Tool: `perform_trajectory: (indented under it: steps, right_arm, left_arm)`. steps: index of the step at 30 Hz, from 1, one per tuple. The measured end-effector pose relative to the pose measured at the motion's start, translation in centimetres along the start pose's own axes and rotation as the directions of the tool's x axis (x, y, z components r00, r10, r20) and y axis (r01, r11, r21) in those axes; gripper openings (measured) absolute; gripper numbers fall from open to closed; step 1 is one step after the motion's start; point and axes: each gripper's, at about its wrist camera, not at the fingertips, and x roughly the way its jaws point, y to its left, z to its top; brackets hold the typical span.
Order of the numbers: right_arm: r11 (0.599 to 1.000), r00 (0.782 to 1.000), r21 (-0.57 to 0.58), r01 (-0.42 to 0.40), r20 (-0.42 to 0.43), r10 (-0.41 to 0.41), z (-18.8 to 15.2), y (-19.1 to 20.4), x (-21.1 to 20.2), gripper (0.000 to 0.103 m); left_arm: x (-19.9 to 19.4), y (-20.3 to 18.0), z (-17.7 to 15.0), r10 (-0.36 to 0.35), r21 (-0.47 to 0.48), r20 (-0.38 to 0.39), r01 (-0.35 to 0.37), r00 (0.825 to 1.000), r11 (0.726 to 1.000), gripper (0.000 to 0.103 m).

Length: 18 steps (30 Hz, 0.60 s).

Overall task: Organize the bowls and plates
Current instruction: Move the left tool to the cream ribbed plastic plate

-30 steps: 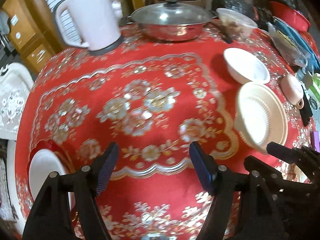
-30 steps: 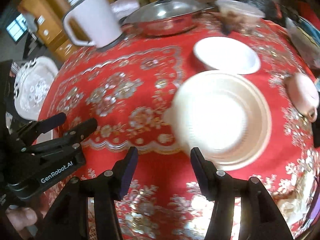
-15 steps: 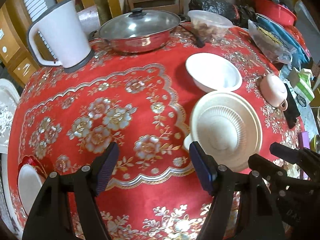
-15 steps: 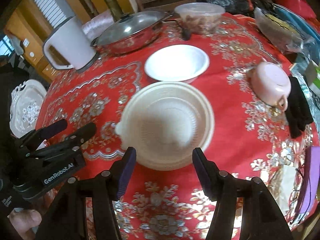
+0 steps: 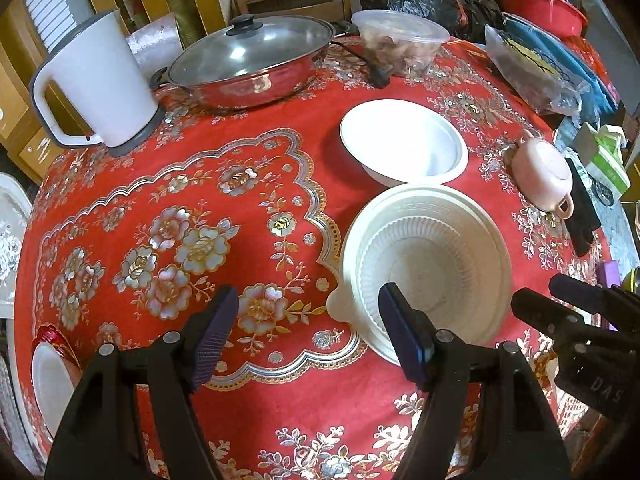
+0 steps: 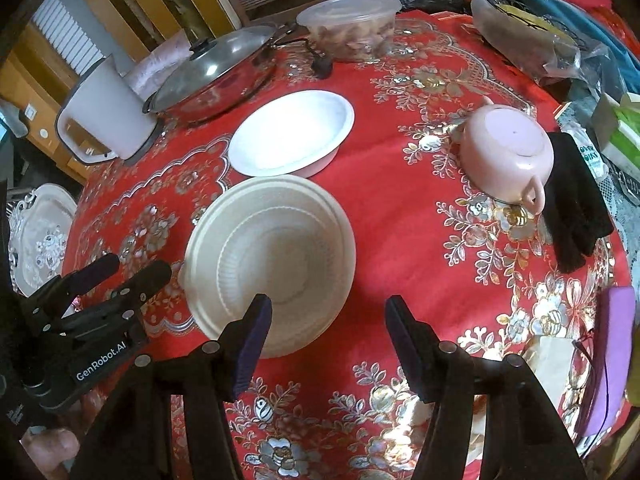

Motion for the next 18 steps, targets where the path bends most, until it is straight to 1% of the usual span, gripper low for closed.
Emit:
perform_trajectory:
  steps: [5, 11, 15, 18]
  right_arm:
    - [1.000, 1.000, 0.004, -0.007, -0.021, 0.007, 0.7, -0.5, 1.0, 0.062]
    - [0.999, 0.998, 0.031, -0.029, -0.053, 0.031, 1.7, -1.4, 2.4, 0.062]
    - [0.998, 0.996, 0.052, -0.027, -0.083, 0.031, 2.2, -2.1, 3.4, 0.062]
    - [0.998, 0.996, 0.062, -0.030, -0.088, 0.035, 2.3, -2.4, 3.8, 0.062]
  left_arm:
    - [0.7, -0.1, 0.3, -0.002, -0.004, -0.010, 0.002, 1.000, 1.000, 0.072]
    - [2.1, 0.0, 0.6, -0.032, -0.035, -0.047, 0.031, 0.998, 0.999, 0.072]
    - [2.8, -0.2, 0.8, -0.042, -0.036, -0.064, 0.040, 0.997, 0.999, 0.072]
    - [3.3, -0.4, 0.9, -0.048, -0.038, -0.073, 0.045, 0.996, 0.998, 0.072]
